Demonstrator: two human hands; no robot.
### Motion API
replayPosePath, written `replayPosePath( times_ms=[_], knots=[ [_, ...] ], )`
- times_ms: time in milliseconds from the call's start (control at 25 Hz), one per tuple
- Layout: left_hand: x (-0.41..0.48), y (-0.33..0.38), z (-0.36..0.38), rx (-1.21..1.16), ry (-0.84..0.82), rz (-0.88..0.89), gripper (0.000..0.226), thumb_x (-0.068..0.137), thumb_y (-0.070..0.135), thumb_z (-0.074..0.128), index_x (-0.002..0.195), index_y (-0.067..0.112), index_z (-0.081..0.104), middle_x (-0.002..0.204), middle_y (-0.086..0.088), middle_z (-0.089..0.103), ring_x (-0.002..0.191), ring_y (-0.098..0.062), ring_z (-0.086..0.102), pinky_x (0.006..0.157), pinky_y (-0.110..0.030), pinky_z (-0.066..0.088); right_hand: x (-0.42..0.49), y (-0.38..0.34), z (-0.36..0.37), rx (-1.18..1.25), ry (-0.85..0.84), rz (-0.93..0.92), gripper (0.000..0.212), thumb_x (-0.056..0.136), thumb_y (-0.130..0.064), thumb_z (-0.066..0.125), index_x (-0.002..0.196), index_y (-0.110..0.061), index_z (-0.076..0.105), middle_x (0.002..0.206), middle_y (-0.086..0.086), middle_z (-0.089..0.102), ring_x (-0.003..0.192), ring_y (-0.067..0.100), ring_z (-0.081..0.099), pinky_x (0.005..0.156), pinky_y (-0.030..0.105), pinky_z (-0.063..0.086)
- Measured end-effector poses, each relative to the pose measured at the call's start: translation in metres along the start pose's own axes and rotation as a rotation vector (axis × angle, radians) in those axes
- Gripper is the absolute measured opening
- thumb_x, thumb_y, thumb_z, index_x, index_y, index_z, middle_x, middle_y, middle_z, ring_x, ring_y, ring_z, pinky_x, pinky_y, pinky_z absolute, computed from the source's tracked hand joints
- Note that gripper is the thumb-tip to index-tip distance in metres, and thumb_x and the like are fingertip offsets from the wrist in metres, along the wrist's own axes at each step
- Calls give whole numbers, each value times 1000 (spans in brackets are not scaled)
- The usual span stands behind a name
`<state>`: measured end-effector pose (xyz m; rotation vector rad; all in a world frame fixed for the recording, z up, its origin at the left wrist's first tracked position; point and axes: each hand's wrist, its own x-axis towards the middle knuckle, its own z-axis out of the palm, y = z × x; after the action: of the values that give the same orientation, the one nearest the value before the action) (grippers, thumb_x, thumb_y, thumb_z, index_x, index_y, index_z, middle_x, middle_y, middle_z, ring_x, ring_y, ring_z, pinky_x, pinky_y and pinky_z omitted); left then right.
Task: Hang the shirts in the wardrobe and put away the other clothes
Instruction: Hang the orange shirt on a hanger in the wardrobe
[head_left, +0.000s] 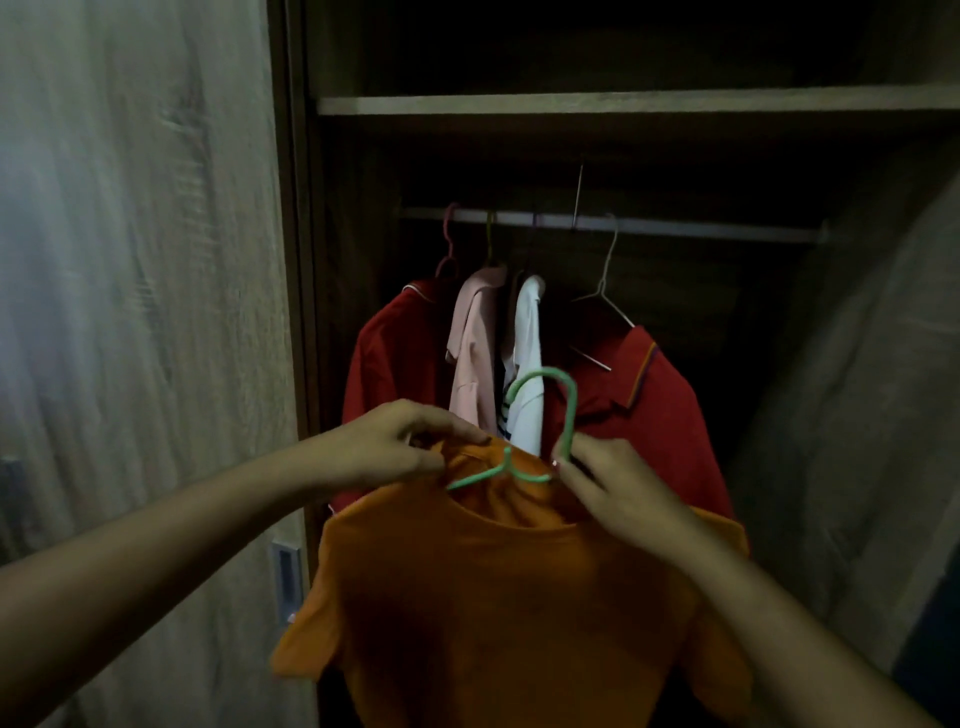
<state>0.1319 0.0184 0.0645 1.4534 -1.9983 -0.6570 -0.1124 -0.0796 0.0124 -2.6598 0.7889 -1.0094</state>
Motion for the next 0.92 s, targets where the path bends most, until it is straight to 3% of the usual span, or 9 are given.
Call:
replayPosePath(
  times_ms=[80, 160, 280, 400, 520, 640, 760, 840, 920],
  knots=[
    [-2, -10, -6, 32, 66, 71, 45, 84, 36, 60, 128, 37, 51, 125, 20, 55, 113, 5, 54, 94, -23, 49, 5, -2, -14, 43, 131, 16, 16, 89, -28, 48, 80, -18, 57, 63, -6, 57, 64, 8, 57, 57, 21, 37],
    [-3, -26, -13, 292, 149, 103, 45, 82, 56, 52, 124, 41, 46, 122, 24, 52, 106, 18, 47, 90, -12, 41, 9, -9, -25, 75, 119, 25, 20, 90, -25, 53, 78, -12, 60, 63, 0, 60, 64, 16, 58, 56, 26, 39],
    [-3, -46, -10, 351, 99, 138, 62, 75, 78, 36, 107, 31, 61, 98, 13, 67, 91, -2, 61, 76, -21, 51, 15, -19, -34, 141, 85, 41, 22, 93, -18, 55, 72, -15, 61, 64, -2, 63, 63, 11, 60, 61, 23, 43],
    [-2, -60, -3, 324, 190, 226, 61, 79, 76, 33, 91, 25, 65, 87, 13, 66, 79, -8, 64, 65, -17, 50, 14, -11, -46, 217, 12, 66, 19, 95, -21, 52, 84, -17, 67, 74, -5, 66, 71, 5, 62, 67, 20, 46],
    [-7, -72, -6, 349, 346, 192, 53, 82, 68, 37, 92, 25, 67, 80, 11, 67, 85, -4, 63, 69, -25, 54, 1, 23, -65, 164, -96, 165, 17, 92, -27, 55, 99, -22, 69, 97, -8, 69, 92, 1, 63, 83, 21, 48],
    [-15, -84, -15, 351, 438, 192, 63, 80, 71, 35, 96, 21, 69, 84, 8, 70, 86, -5, 63, 67, -27, 52, -15, 47, -73, 172, -227, 221, 35, 81, -52, 54, 96, -25, 70, 97, -8, 70, 95, 1, 63, 84, 26, 50],
    [-19, -90, -17, 340, 471, 184, 45, 82, 62, 38, 92, 29, 67, 84, 7, 69, 79, -7, 63, 64, -26, 51, -18, 52, -63, 234, -118, 166, 37, 80, -60, 52, 85, -27, 69, 93, -6, 68, 89, 7, 65, 78, 24, 51],
    [-20, -90, -14, 378, 477, 154, 13, 88, 48, 46, 93, 42, 57, 88, 10, 64, 76, -1, 59, 64, -20, 49, -17, 53, -56, 239, 10, 151, 19, 87, -43, 55, 79, -30, 66, 88, -9, 67, 84, 7, 64, 73, 24, 49],
    [-24, -91, -13, 409, 484, 148, 8, 87, 49, 46, 93, 47, 50, 87, 11, 60, 78, 3, 57, 65, -14, 47, -17, 56, -54, 199, 141, 154, 19, 92, -24, 53, 78, -28, 65, 84, -10, 65, 81, 6, 62, 70, 21, 46]
  ],
)
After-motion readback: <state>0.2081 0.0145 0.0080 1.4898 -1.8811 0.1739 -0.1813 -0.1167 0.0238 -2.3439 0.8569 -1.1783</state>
